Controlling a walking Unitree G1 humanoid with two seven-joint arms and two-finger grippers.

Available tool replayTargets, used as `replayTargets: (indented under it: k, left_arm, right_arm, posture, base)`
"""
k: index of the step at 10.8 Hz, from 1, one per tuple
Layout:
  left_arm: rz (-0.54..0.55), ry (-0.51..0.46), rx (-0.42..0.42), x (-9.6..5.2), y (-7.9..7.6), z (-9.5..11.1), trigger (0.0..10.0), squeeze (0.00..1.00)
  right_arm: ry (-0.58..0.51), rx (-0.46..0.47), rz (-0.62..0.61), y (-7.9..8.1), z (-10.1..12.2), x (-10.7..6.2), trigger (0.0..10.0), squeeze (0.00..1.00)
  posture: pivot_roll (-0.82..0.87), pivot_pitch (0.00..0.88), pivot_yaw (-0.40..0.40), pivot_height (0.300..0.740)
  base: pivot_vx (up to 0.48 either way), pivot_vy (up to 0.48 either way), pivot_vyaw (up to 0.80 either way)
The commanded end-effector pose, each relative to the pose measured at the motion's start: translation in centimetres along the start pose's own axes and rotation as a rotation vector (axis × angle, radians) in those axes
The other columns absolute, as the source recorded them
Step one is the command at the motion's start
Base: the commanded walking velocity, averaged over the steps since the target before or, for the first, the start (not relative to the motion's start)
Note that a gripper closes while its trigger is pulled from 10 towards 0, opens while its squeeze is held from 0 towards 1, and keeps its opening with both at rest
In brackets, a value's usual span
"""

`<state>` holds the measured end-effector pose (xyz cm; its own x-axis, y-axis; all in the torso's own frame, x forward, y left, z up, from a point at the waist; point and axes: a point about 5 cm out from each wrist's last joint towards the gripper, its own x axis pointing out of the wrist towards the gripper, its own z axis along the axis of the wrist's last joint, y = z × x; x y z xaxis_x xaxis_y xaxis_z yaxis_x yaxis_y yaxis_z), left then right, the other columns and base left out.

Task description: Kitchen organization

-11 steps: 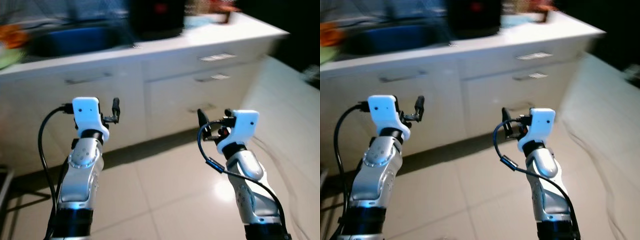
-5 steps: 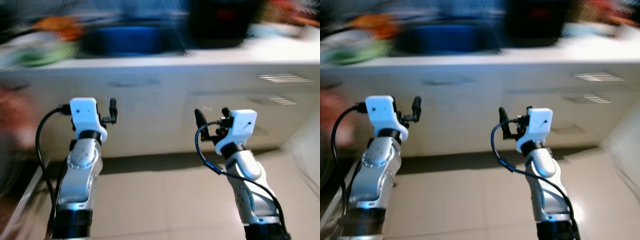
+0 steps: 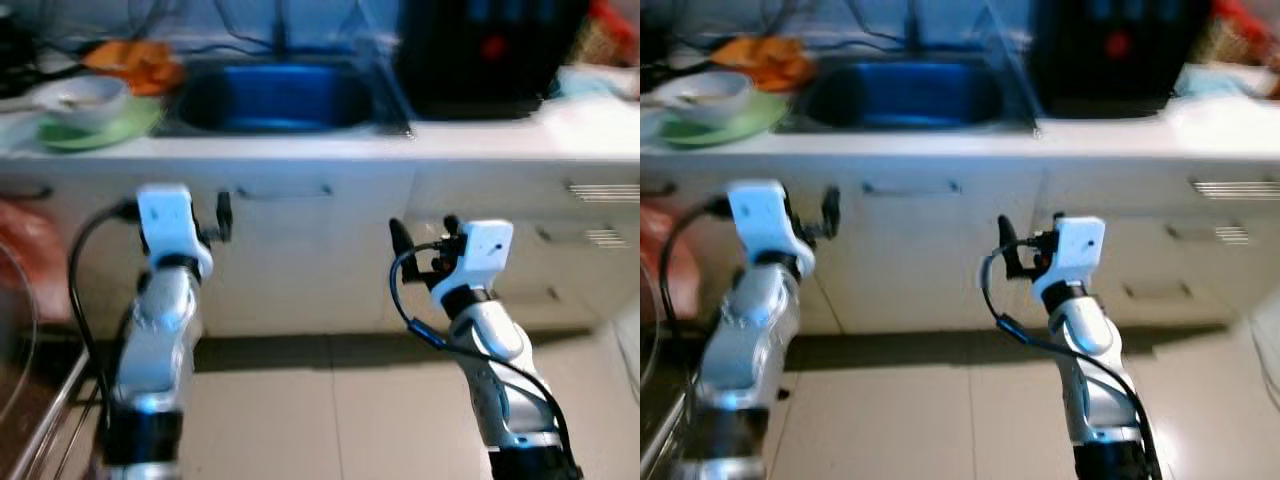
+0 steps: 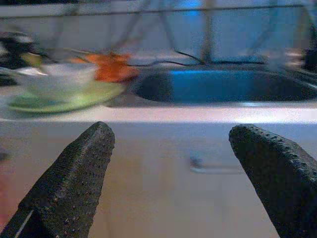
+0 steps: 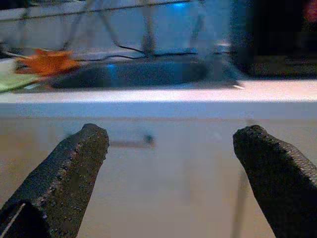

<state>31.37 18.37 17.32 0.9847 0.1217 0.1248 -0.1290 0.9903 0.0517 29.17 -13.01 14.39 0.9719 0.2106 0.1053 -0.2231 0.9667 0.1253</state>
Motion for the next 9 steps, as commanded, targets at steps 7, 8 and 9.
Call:
replayTargets:
  k: [7, 8, 9]
  left_arm:
    - [-0.067, -0.186, 0.059, -0.5, -0.6, 3.6, 10.0, 0.0]
    - [-0.071, -0.203, 0.045, -0.4, -0.8, 4.4, 10.0, 0.0]
    - [-0.074, -0.207, 0.04, -0.4, -0.9, 4.5, 10.0, 0.0]
  right_arm:
    - [-0.204, -0.119, 0.068, 1.9, 4.9, 0.8, 10.0, 0.0]
    - [-0.232, -0.109, 0.067, 2.0, 5.7, 1.1, 10.0, 0.0]
    - [-0.24, -0.105, 0.066, 2.0, 6.0, 1.2, 10.0, 0.0]
  posture:
    - [0.0, 0.02, -0.006, 0.74]
    - [0.01, 0.018, -0.007, 0.74]
    - [0.01, 0.018, -0.007, 0.74]
  base:
    - [0.466, 0.0, 0.0]
    - [0.304, 0.0, 0.0]
    - [0.262, 0.0, 0.0]
